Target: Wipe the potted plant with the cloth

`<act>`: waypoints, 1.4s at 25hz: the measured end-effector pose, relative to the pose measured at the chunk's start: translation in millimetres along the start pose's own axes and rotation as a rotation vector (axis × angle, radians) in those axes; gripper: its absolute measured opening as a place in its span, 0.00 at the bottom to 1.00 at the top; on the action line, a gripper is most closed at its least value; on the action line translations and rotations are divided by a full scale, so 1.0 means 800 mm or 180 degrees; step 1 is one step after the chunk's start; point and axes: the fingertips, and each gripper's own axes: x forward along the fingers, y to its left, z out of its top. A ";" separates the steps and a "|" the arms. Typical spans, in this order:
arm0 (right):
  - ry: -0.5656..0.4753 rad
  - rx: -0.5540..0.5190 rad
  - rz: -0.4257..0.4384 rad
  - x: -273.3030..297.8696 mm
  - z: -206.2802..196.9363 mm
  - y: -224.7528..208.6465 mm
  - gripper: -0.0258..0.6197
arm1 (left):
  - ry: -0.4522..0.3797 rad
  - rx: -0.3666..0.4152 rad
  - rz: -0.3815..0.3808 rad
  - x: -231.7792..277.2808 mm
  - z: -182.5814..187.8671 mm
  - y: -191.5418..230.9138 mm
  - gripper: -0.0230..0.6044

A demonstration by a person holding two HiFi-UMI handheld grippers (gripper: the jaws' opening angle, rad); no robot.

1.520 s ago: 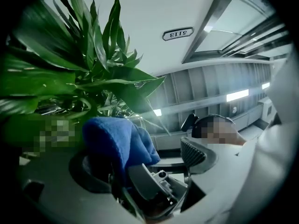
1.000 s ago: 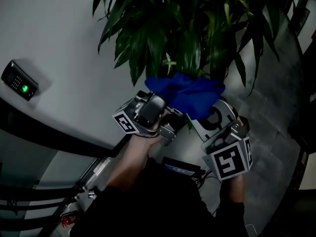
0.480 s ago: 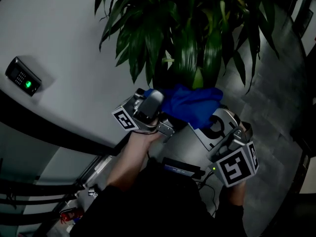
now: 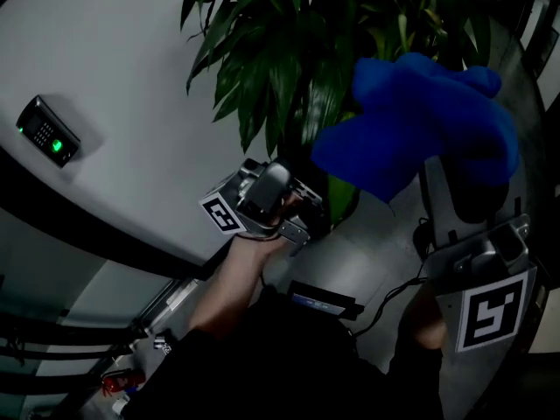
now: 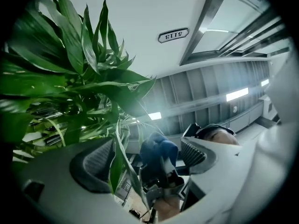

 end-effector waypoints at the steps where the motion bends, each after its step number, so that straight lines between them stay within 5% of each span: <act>1: 0.0034 -0.0120 0.0049 0.016 -0.001 0.003 0.16 | -0.0014 0.0012 -0.0012 0.000 0.002 -0.002 0.75; 4: 0.0247 -0.0310 0.0295 0.066 -0.034 0.031 0.16 | -0.0039 0.0052 -0.0021 0.001 0.006 -0.006 0.75; 9: 0.1052 -0.0111 0.0818 0.066 -0.138 0.099 0.16 | -0.0067 0.0059 0.0023 0.000 0.007 -0.007 0.75; 21: 0.1185 -0.0301 0.1395 0.006 -0.160 0.183 0.16 | -0.0003 0.0107 0.0102 -0.004 -0.005 0.002 0.75; 35: 0.1508 -0.0098 0.1848 -0.046 -0.172 0.245 0.16 | 0.0213 0.0251 0.0273 -0.041 -0.027 -0.001 0.75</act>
